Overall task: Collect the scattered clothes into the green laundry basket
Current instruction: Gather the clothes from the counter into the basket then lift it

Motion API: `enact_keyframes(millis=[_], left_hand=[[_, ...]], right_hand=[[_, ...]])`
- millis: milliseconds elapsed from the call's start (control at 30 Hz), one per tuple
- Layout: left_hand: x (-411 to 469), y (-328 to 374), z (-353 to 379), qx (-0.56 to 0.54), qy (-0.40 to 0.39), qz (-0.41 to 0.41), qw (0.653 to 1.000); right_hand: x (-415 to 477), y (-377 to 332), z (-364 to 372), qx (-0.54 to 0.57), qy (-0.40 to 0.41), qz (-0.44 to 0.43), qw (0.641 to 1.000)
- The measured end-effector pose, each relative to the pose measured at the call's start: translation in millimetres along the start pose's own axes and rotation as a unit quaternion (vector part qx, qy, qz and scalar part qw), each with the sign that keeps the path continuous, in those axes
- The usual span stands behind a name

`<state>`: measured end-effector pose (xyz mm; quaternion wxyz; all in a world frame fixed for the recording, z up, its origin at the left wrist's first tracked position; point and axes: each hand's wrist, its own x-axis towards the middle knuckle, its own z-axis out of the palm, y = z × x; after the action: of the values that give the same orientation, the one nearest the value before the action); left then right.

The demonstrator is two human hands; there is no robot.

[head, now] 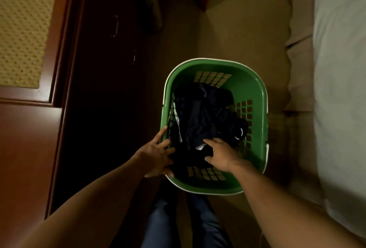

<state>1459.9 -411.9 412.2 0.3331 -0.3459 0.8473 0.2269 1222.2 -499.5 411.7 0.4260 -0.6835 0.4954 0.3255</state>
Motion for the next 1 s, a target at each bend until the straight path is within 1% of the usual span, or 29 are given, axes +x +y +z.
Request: enact_keyframes(millis=[133,267,433,533,600,667,700,833,1000], left_hand=[[-3.8,5.1,0.2,0.009,0.01,-0.011,1.0],[-10.0,14.0,-3.2,0.016,0.01,-0.035,0.999],[-22.6,31.4,-16.5,-0.022,-0.006,-0.079,0.997],[-33.4,41.5,-30.2,-0.078,0.002,-0.1,0.992],[-42.0,44.9,-39.4,-0.166,0.046,-0.137,0.975],[-58.9,48.5,-52.9,-0.259,0.111,-0.178,0.943],[-68.8,49.9,-60.3,-0.285,0.142,-0.193,0.928],[-111.8,51.9,-92.9,-0.323,0.224,-0.243,0.887],[-153.0,51.5,-131.7,-0.338,0.3,-0.266,0.852]], right_hand=[[-25.5,1.6,-8.2,0.017,0.064,-0.02,0.998],[-45.2,0.0,-18.5,0.029,0.092,-0.022,0.995],[-70.9,-9.5,-26.7,0.037,0.121,-0.03,0.992],[-88.1,-16.0,-31.6,0.042,0.138,-0.032,0.989],[-99.8,-20.9,-36.1,0.041,0.147,-0.032,0.988],[-118.2,-27.0,-42.2,0.05,0.158,-0.031,0.986],[-128.0,-30.9,-45.7,0.054,0.163,-0.033,0.985],[-168.2,-47.4,-58.8,0.074,0.195,-0.054,0.976],[-218.2,-62.4,-69.3,0.101,0.248,-0.09,0.959]])
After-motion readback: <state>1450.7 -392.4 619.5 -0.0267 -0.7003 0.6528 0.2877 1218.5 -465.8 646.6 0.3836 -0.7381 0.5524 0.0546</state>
